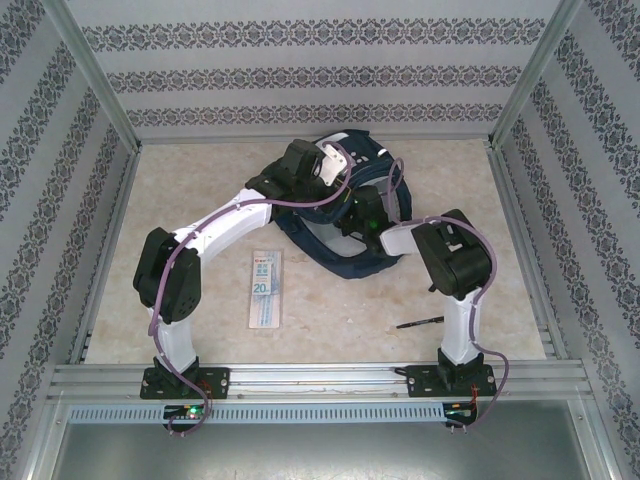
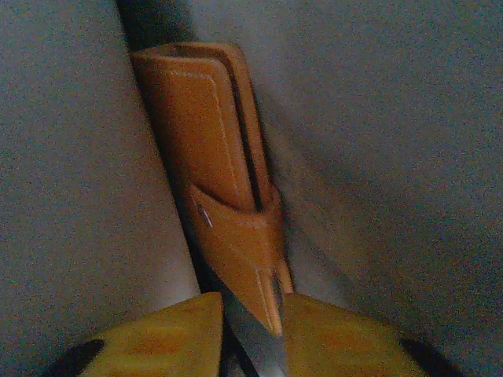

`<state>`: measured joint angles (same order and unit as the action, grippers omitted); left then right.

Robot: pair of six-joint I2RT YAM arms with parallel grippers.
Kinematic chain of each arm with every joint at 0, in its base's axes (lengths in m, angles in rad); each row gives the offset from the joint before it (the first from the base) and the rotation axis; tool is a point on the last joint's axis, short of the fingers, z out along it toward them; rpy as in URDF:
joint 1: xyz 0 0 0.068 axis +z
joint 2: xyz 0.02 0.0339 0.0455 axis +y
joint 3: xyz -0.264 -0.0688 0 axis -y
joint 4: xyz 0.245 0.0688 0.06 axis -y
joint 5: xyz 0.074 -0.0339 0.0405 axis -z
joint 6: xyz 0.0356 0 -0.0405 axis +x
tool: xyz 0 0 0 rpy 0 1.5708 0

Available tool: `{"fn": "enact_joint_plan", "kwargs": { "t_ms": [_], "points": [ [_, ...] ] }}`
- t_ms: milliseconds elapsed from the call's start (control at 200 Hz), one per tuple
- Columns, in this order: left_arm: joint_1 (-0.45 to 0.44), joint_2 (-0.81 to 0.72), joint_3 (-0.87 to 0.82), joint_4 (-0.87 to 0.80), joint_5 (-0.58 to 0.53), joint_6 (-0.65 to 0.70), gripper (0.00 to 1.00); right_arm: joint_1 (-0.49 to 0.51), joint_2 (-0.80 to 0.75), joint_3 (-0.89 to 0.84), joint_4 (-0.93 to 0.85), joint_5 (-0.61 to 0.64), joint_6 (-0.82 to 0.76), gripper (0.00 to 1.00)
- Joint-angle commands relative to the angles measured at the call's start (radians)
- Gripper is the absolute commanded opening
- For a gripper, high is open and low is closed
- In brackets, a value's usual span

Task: Pack books, pencil case, and school supplies into a backpack

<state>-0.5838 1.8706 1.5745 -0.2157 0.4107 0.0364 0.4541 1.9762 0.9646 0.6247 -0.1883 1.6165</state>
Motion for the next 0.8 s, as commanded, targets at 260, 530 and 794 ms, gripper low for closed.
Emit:
{"fn": "enact_joint_plan", "kwargs": {
  "t_ms": [260, 530, 794],
  "points": [
    [0.016, -0.014, -0.054, 0.077, -0.008, -0.019, 0.17, -0.091, -0.436, -0.336, -0.314, -0.081, -0.185, 0.36],
    [0.024, -0.241, -0.210, -0.018, -0.072, -0.121, 0.52, -0.107, -0.899, -0.360, -0.930, 0.094, -0.629, 0.33],
    [0.179, -0.385, -0.329, -0.426, -0.042, -0.408, 0.64, 0.048, -1.019, -0.185, -1.337, 0.225, -0.890, 0.34]
  ]
}}
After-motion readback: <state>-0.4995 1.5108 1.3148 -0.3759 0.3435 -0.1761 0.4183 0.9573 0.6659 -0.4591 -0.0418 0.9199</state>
